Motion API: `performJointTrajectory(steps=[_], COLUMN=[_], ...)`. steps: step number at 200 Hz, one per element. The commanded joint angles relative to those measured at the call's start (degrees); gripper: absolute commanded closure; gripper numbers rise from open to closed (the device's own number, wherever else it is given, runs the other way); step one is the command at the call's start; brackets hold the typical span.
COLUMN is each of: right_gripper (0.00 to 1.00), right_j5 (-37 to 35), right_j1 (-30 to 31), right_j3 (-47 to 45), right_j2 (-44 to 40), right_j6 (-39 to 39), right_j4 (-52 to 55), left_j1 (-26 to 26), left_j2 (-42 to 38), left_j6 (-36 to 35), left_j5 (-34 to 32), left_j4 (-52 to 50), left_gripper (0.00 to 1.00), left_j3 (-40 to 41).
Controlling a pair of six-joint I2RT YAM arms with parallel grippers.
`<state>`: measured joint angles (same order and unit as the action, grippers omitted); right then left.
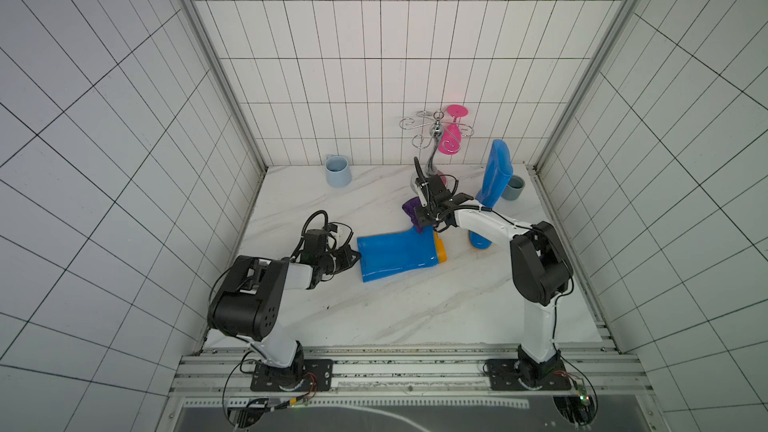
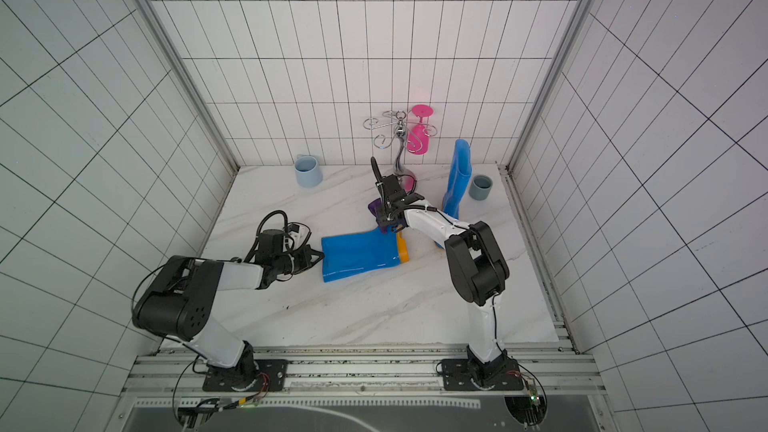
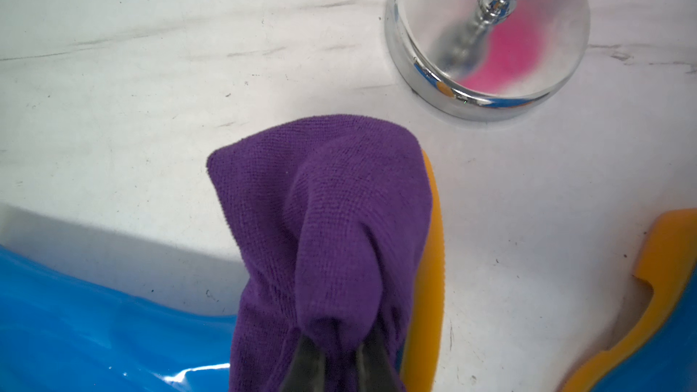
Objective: Wipe the rubber boots with a cloth
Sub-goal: Wipe the dirt off the rubber boot.
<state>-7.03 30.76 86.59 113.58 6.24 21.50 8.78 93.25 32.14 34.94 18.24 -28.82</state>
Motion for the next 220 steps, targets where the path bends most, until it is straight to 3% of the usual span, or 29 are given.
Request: performJointTrajectory(steps=[1,86,220], right_gripper=[1.00,1.00,1.00], right_j5=[-3.60,0.05,1.03], right_j1=[-2.03,-1.52,9.69], right_j3=[1.75,-13.26,-34.84], right_j2=[0.93,-10.42,-23.31], right_j6=[-1.24,2.40,12.47], right_j4=[0.56,-1.19,-2.45], left_j1=[-0.57,-1.28,-2.10], left_j2=[0.57,-1.71,-3.19], left_j6=[-1.08,-1.38,-2.09], left_j5=[-0.13,-0.57,-1.72], left_j4=[-0.54,-1.96,-3.38], left_gripper=[1.00,1.00,1.00], left_j3=[-0.70,-0.85,-1.34])
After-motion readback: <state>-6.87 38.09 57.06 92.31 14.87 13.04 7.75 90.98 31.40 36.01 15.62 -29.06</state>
